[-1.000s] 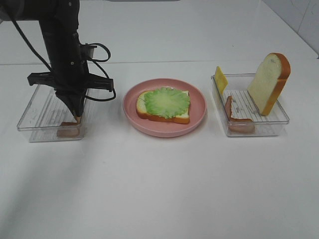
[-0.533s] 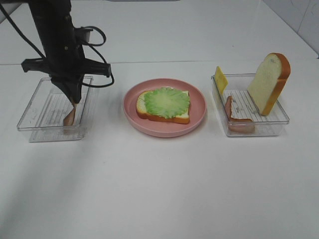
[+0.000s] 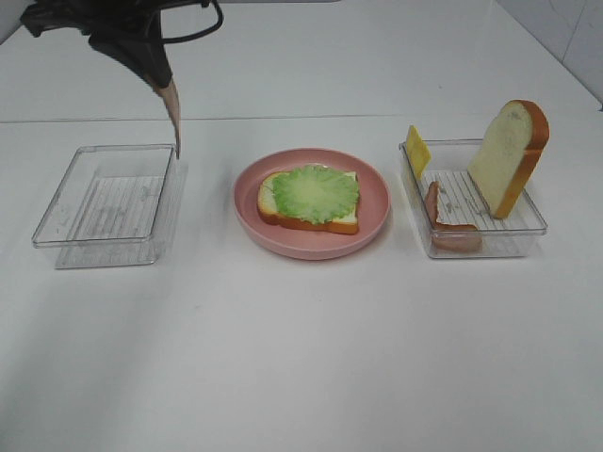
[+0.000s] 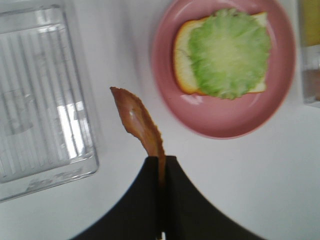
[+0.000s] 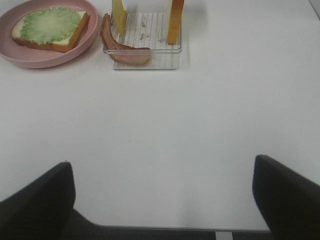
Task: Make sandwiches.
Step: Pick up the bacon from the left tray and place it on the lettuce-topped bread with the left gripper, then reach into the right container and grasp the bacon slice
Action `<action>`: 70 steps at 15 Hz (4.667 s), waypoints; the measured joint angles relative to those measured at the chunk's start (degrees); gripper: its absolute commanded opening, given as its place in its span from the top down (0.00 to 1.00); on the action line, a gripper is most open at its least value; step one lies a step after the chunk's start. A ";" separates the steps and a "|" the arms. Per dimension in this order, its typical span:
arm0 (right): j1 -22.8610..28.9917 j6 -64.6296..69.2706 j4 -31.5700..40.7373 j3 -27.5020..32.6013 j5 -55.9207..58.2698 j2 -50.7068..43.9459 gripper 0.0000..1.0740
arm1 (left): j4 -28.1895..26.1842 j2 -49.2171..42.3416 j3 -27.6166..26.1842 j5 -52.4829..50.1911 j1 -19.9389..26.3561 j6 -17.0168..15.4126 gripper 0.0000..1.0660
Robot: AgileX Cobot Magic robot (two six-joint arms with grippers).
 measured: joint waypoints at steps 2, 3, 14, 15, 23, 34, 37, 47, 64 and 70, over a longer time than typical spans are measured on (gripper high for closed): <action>0.00 0.00 0.00 0.00 0.00 0.00 0.12 | -5.16 0.97 -2.52 -1.09 0.00 2.46 1.00; 0.00 0.00 0.00 0.00 0.00 0.00 0.12 | -9.00 2.29 -4.07 -2.12 0.00 4.47 1.00; 0.00 0.00 0.00 0.00 0.00 0.00 0.12 | -28.65 25.32 -21.94 -6.19 -7.56 17.30 1.00; 0.00 0.00 0.00 0.00 0.00 0.00 0.12 | -28.88 26.01 -22.57 -6.30 -7.96 17.36 1.00; 0.00 0.00 0.00 0.00 0.00 0.00 0.12 | -27.96 30.48 -23.78 -7.39 -8.77 18.62 1.00; 0.00 0.00 0.00 0.00 0.00 0.00 0.12 | -18.22 31.80 -23.84 -3.95 -4.47 17.93 1.00; 0.00 0.00 0.00 0.00 0.00 0.00 0.12 | -13.46 31.86 -23.84 -3.95 -4.47 15.99 1.00; 0.00 0.00 0.00 0.00 0.00 0.00 0.12 | -8.71 31.86 -25.50 -3.67 -4.47 12.83 0.05; 0.00 0.00 0.00 0.00 0.00 0.00 0.12 | 9.97 8.94 -13.75 -0.57 16.10 9.22 0.06; 0.00 0.00 0.00 0.00 0.00 0.00 0.12 | 9.45 -21.49 25.27 -1.83 15.87 8.14 0.06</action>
